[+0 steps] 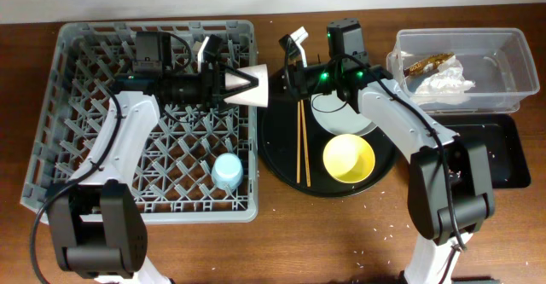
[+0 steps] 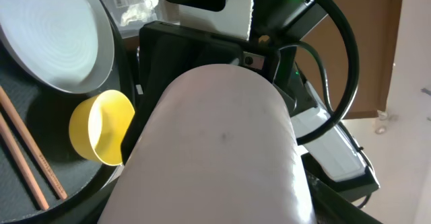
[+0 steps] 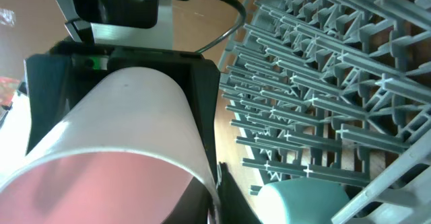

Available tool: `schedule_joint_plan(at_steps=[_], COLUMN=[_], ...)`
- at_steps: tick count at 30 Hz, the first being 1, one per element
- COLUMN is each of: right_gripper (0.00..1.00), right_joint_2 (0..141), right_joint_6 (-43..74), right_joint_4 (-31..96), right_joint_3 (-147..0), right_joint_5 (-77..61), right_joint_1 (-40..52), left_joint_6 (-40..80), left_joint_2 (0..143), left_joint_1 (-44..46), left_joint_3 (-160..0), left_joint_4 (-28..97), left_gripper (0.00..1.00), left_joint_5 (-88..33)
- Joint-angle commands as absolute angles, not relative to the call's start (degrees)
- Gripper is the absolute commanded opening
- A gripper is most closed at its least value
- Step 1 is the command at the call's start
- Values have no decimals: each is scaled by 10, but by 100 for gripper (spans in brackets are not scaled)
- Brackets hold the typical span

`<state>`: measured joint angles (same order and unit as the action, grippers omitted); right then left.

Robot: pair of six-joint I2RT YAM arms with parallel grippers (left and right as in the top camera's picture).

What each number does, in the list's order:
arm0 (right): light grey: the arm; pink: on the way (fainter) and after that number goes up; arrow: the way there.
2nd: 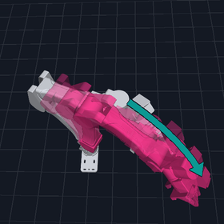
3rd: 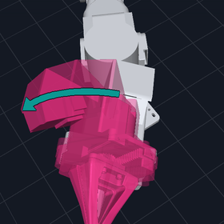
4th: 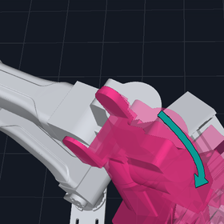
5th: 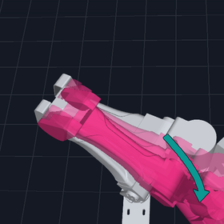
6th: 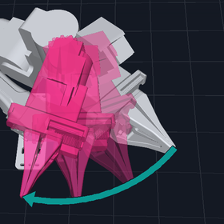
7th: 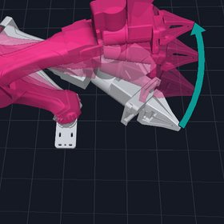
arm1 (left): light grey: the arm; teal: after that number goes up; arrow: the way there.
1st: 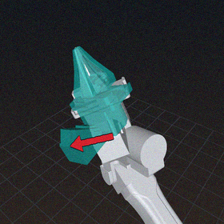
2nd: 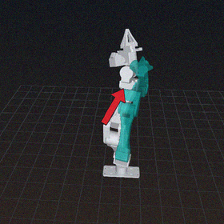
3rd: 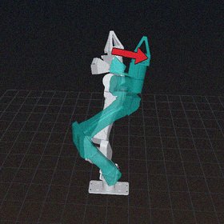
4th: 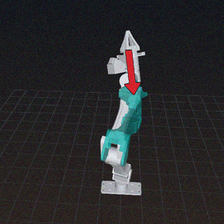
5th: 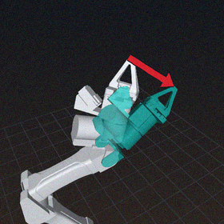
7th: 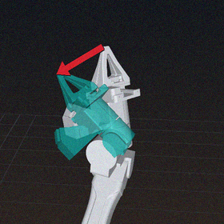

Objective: Sort waste into correct bins and load items into the dishwasher rack
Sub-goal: 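Hand the pink cup from the right gripper to the left gripper, then lower the pink cup into the rack with the left gripper and release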

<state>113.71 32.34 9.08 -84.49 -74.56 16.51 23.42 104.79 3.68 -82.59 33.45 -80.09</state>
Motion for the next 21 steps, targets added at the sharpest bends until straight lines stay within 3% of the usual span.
schedule_joint_plan(at_steps=[1,4,10,12,14,16,21], right_gripper=[26,41,53,67,74,99,98], right_joint_2=[1129,1129,1129,1129,1129,1129,1123], right_joint_6=[304,304,301,289,285,256,199], right_joint_4=[97,97,97,97,98,112,188], right_joint_3=[-845,-845,-845,-845,-845,-845,-846], right_joint_5=[-724,-724,-728,-735,-735,-732,-652], right_joint_1=[176,175,146,123,100,79,49], left_joint_6=[227,227,212,209,200,194,148], left_joint_2=[1051,1051,1050,1046,1037,1025,985], left_joint_1=[32,32,32,32,32,32,43], left_joint_3=[-828,-828,-829,-829,-830,-834,-871], left_joint_4=[330,330,330,333,339,365,483], left_gripper=[53,52,52,52,52,52,52], left_joint_5=[-808,-763,-676,-631,-581,-512,-278])
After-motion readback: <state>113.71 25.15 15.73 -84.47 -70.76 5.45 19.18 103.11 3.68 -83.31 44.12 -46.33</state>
